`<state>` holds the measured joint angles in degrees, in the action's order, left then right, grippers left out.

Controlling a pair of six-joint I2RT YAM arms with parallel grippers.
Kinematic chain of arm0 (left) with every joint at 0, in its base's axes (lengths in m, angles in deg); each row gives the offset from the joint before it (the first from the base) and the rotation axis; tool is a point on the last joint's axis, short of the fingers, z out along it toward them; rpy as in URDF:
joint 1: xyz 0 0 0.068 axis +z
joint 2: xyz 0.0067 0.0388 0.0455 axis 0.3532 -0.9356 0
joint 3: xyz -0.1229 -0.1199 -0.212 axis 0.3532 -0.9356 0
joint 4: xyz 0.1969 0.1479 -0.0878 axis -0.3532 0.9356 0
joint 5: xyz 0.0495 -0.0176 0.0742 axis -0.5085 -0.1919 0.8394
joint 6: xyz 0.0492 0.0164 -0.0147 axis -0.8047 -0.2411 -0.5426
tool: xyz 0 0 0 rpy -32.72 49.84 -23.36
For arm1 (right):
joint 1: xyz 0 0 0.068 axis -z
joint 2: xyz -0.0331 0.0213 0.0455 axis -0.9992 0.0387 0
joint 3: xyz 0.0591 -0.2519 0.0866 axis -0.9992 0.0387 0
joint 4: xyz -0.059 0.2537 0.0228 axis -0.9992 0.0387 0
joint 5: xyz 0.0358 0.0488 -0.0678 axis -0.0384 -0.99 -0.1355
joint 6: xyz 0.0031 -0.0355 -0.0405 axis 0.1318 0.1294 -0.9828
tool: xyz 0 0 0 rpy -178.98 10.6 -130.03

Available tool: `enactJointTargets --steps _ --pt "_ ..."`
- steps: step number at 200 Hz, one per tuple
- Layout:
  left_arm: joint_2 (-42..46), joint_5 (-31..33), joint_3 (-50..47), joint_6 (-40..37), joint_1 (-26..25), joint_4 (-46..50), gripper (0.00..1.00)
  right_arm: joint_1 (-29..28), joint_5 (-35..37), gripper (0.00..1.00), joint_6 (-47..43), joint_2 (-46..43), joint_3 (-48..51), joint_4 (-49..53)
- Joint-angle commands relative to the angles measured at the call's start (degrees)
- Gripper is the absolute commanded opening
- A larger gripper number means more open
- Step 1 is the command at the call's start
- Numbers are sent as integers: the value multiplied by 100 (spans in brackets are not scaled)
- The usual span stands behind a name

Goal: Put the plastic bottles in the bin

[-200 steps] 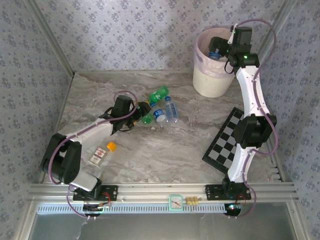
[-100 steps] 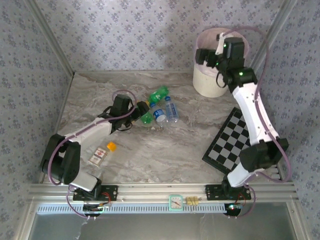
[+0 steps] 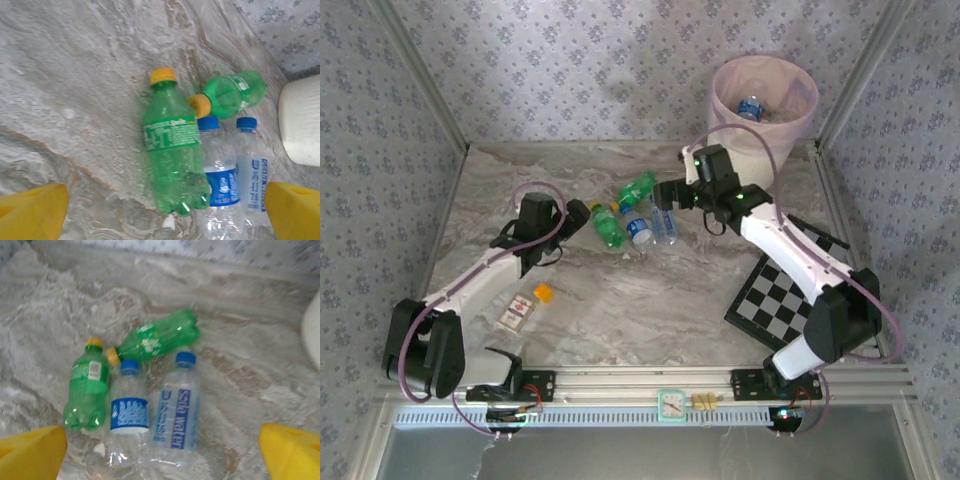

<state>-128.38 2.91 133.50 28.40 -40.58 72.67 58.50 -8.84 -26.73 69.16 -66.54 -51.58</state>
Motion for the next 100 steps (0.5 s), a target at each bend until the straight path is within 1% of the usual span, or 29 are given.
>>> enactJointTargets --steps 1,28,65,100 --pt "191 242 -58 49 73 92 100 -104 -335 100 -74 370 -33 137" --pt "243 260 -132 120 83 46 100 -191 -487 100 -404 1030 -478 656" --pt "262 172 -210 160 83 37 100 -193 -64 99 -625 1854 -1177 1120" --pt "297 104 -321 226 83 22 100 -156 100 91 -651 2567 -1795 1568"
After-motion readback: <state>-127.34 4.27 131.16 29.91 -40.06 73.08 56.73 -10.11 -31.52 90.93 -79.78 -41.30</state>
